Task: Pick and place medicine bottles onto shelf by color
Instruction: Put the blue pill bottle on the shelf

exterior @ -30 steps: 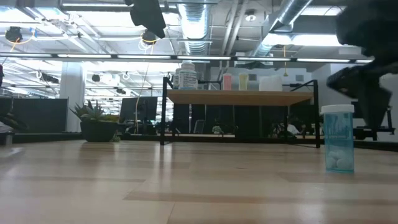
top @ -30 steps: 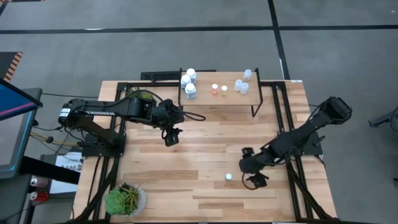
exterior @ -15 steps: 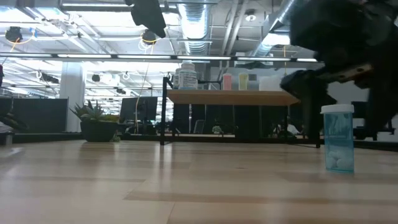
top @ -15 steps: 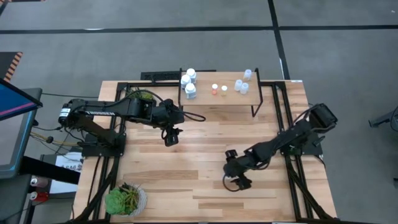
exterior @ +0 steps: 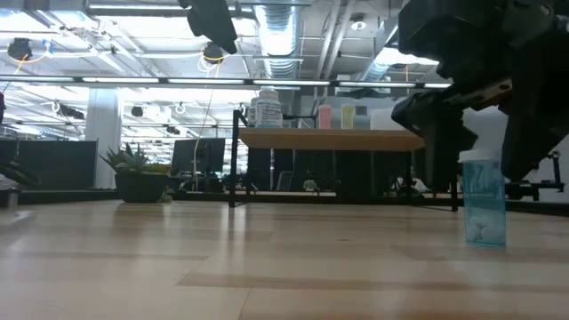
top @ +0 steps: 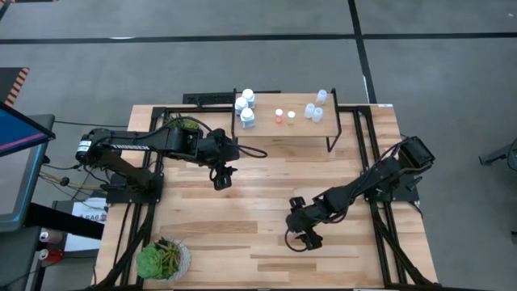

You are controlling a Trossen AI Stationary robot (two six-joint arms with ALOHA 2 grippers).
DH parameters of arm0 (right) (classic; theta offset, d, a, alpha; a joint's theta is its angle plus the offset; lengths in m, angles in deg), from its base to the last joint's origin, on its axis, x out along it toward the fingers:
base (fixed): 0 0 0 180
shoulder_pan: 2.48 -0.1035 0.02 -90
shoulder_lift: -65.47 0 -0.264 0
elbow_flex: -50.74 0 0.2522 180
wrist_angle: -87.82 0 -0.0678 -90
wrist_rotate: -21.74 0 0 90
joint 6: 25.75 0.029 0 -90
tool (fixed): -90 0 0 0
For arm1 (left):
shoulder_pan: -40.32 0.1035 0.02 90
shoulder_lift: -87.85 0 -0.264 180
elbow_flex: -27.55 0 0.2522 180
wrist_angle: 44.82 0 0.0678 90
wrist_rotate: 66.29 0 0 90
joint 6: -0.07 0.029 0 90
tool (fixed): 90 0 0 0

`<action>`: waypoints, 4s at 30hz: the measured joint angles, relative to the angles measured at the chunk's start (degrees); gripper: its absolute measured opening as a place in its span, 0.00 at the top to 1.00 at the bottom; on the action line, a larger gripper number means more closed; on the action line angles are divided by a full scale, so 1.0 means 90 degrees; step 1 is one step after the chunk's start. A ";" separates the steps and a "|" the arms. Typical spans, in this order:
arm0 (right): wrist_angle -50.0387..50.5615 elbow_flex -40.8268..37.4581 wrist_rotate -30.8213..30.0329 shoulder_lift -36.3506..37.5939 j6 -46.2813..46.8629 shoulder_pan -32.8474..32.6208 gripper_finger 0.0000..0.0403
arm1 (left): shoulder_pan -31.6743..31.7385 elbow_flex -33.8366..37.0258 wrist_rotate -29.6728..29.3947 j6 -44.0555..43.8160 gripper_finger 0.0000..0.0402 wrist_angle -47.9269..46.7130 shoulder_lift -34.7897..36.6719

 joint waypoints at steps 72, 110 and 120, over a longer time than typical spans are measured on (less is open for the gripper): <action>0.4781 0.4843 0.0663 -0.0347 -0.4768 0.5758 0.73 | 0.0002 0.0000 -0.0172 0.0133 0.51 0.0342 0.0000; 0.4938 0.4840 0.0471 -0.0356 -0.4874 0.5877 0.47 | 0.0002 0.0000 -0.0163 -0.0025 0.51 0.0338 0.0000; 0.5870 0.5491 -0.0081 -0.0313 -0.4351 0.5454 0.53 | 0.0002 0.0000 -0.0163 0.0065 0.51 0.0338 0.0000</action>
